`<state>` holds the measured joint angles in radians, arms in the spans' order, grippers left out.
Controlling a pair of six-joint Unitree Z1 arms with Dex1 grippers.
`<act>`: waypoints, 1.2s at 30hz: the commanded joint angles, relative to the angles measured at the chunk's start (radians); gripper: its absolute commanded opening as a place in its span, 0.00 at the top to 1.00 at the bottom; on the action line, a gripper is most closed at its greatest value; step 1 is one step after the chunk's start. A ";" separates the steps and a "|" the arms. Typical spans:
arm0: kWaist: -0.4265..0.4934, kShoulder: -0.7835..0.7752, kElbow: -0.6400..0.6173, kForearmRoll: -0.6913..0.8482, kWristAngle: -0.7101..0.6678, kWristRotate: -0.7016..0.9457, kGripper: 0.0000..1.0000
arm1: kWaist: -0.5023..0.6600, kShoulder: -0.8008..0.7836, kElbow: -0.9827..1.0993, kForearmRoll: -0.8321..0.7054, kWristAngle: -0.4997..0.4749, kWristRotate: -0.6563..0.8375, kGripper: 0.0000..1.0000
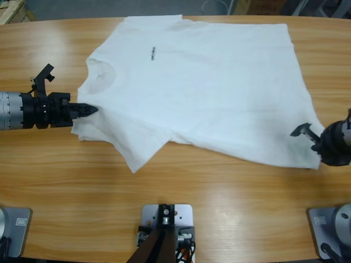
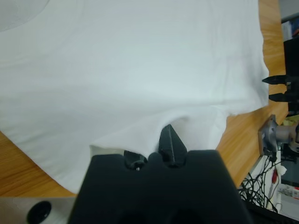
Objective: Fold clothes
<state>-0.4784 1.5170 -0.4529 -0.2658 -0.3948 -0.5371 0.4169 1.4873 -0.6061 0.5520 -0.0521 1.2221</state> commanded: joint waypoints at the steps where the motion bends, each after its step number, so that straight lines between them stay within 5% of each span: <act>1: 0.014 0.032 0.003 0.011 -0.014 0.016 1.00 | 0.056 0.045 0.025 -0.020 0.014 0.034 0.00; 7: 0.016 0.032 0.005 0.011 -0.015 0.019 1.00 | 0.084 0.088 0.025 -0.028 0.014 0.036 0.05; 9: 0.017 0.030 0.005 0.011 -0.015 0.020 1.00 | 0.089 0.090 0.025 -0.044 0.017 0.034 0.35; 12: 0.018 0.026 0.009 0.011 -0.018 0.021 1.00 | 0.095 0.091 0.025 -0.050 0.011 0.032 0.63; 14: 0.018 0.026 0.010 0.011 -0.018 0.024 1.00 | 0.095 0.091 0.025 -0.054 0.009 0.028 0.70; 15: 0.018 0.026 0.010 0.011 -0.018 0.025 1.00 | 0.095 0.089 0.025 -0.055 0.008 0.025 0.84; 18: 0.021 0.026 0.008 0.011 -0.018 0.026 1.00 | 0.095 0.069 0.025 -0.055 -0.002 0.014 1.00; 36: 0.167 -0.028 0.010 0.084 -0.060 0.114 1.00 | 0.085 -0.045 -0.042 0.014 -0.018 -0.106 1.00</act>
<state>-0.3674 1.5091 -0.4528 -0.2182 -0.4275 -0.4587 0.4997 1.4342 -0.6076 0.5456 -0.0622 1.1920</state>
